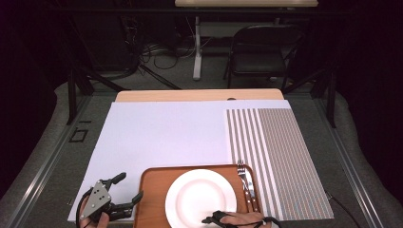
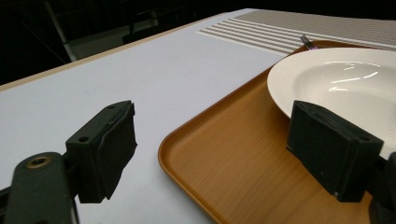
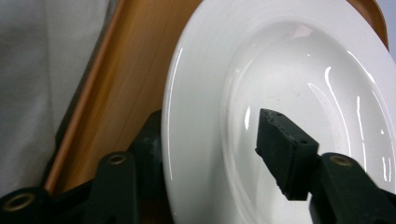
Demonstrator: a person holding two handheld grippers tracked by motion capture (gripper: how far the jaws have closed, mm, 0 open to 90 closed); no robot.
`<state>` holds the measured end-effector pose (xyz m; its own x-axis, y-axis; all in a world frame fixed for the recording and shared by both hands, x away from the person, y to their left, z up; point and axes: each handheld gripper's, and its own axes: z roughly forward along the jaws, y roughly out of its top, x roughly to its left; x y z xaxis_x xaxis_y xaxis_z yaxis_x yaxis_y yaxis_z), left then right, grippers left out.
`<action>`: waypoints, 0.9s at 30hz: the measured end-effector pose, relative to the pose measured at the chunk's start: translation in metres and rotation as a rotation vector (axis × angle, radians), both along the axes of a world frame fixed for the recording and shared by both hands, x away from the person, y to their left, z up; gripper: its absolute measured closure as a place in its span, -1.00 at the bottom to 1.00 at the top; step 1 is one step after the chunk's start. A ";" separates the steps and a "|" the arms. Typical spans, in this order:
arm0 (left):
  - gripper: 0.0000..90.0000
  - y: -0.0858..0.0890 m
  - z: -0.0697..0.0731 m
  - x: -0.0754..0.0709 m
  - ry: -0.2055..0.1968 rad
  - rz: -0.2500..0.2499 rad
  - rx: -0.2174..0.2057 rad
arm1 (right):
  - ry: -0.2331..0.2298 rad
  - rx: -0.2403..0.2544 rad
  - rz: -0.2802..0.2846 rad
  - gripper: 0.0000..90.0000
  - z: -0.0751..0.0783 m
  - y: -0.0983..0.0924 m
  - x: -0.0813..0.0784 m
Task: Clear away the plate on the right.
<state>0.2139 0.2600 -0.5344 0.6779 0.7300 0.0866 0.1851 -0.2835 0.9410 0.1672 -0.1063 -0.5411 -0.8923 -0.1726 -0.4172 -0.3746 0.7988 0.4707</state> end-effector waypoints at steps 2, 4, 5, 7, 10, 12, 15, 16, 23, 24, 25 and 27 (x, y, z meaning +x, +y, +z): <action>-0.65 0.000 0.000 0.000 -0.002 0.002 -0.001 | 0.016 0.011 -0.014 -0.12 0.002 0.000 0.001; -0.65 0.000 0.000 -0.001 -0.002 0.002 0.001 | 0.015 0.037 -0.018 -0.28 0.006 0.000 0.002; -0.65 0.000 0.000 -0.001 -0.002 0.002 0.001 | 0.027 0.049 -0.041 -0.40 0.007 0.000 0.003; -0.65 0.000 0.000 -0.001 -0.002 0.001 0.000 | 0.032 0.054 -0.071 -0.51 0.009 -0.001 0.004; -0.65 0.000 0.000 -0.001 -0.002 0.003 0.000 | 0.041 0.053 -0.077 -0.70 0.010 -0.002 0.004; -0.65 0.000 0.000 -0.001 0.001 0.002 -0.001 | 0.065 0.069 -0.085 -0.68 0.012 -0.003 0.004; -0.65 0.000 0.000 -0.001 0.001 0.002 0.000 | 0.092 0.111 -0.104 -0.73 0.018 -0.005 0.007; -0.65 0.000 0.000 -0.001 0.001 0.002 0.000 | 0.109 0.124 -0.112 -0.74 0.021 -0.007 0.008; -0.65 0.000 0.000 -0.001 -0.002 0.005 -0.001 | 0.153 0.208 -0.160 -0.77 0.036 -0.020 0.010; -0.65 0.000 0.000 -0.001 -0.001 0.003 -0.001 | 0.151 0.221 -0.172 -0.79 0.037 -0.023 0.012; -0.65 0.000 0.000 -0.001 -0.001 0.005 -0.003 | 0.150 0.225 -0.181 -0.80 0.038 -0.026 0.013; -0.65 0.001 0.000 -0.001 -0.002 0.003 -0.002 | 0.147 0.248 -0.212 -0.86 0.040 -0.034 0.017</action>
